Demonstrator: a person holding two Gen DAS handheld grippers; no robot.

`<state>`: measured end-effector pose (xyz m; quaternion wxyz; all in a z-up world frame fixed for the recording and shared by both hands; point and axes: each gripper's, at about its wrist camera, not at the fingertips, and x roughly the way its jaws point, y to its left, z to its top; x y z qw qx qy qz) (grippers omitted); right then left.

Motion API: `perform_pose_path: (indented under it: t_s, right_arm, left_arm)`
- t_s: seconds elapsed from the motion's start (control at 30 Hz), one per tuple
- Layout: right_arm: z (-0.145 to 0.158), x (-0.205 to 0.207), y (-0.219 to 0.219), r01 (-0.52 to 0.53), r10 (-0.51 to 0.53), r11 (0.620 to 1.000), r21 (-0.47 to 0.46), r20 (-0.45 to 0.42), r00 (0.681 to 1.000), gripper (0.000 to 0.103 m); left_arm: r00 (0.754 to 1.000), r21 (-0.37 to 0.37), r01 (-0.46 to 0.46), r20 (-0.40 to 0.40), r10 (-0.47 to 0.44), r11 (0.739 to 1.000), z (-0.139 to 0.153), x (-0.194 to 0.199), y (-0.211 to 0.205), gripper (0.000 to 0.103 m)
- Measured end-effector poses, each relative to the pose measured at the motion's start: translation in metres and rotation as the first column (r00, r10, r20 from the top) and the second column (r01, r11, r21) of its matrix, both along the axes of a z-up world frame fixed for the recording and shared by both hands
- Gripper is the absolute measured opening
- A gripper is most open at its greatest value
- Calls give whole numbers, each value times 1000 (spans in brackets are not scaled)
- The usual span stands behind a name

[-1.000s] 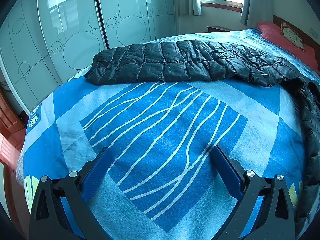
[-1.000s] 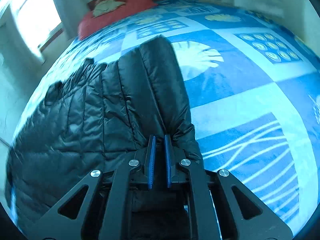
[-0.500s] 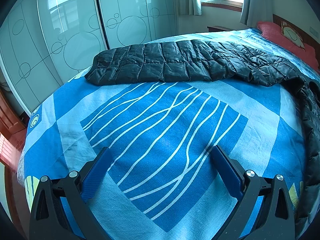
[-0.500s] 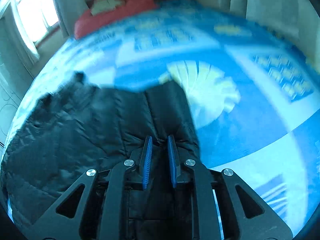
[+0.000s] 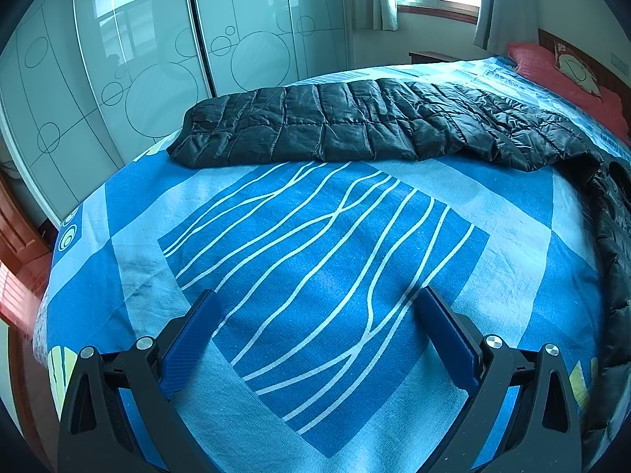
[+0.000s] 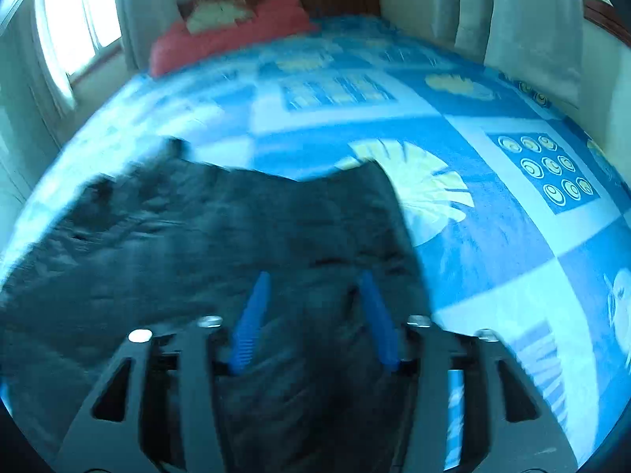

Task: Fold large clothes
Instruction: 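Open the right tool to release the sleeve onto the jacket, then grasp the other sleeve cuff with the left tool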

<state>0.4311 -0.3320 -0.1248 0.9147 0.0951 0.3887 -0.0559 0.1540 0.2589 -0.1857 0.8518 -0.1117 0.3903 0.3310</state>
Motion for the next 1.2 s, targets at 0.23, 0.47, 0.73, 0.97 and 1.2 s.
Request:
perform_pose_path:
  t_s: [0.23, 0.47, 0.73, 0.97, 1.2]
  right_arm:
    - [-17, -36, 54, -76, 75, 996, -40, -28, 997, 74]
    - [-50, -27, 64, -52, 46, 995, -85, -70, 997, 78]
    - [-53, -31, 63, -48, 44, 995, -86, -47, 998, 79]
    - [-53, -34, 63, -48, 45, 995, -90, -37, 998, 79]
    - [-53, -35, 63, -49, 46, 995, -91, -35, 998, 79]
  left_arm:
    - [1000, -2, 0, 2, 0, 1000, 1, -1, 1, 99]
    - [1000, -9, 0, 1, 0, 1000, 2, 0, 0, 99]
    - [1000, -55, 5, -25, -6, 998, 4, 4, 6, 99]
    - [999, -179, 7, 49, 2, 984, 12, 2, 30, 99]
    - [967, -313, -71, 213, 143, 947, 17, 21, 89, 99]
